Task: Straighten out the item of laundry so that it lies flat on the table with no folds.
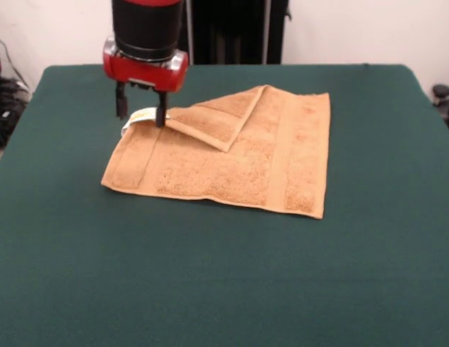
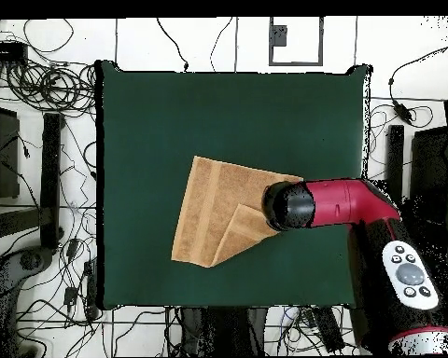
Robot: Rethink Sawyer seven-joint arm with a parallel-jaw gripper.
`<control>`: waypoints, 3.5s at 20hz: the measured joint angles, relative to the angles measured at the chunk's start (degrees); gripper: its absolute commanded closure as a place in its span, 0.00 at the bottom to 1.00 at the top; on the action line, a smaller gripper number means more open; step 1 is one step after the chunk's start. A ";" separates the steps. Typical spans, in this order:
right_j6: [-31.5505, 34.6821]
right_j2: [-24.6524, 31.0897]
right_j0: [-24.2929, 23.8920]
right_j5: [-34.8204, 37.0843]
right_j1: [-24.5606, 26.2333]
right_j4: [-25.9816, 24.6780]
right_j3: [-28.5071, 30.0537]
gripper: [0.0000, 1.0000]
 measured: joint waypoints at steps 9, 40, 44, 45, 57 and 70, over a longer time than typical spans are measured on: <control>0.00 -2.19 5.88 -1.69 -0.39 1.10 0.03 0.00; 0.01 -11.69 12.42 -9.20 9.84 6.33 0.35 0.00; 0.01 -11.70 11.72 -9.17 10.26 8.21 0.21 0.00; 0.01 -11.69 11.52 -9.11 10.48 8.68 0.12 0.00; 0.00 -11.70 10.49 -5.06 11.88 13.31 -1.75 0.00; 0.00 -11.65 11.07 2.18 13.67 14.23 -5.91 0.00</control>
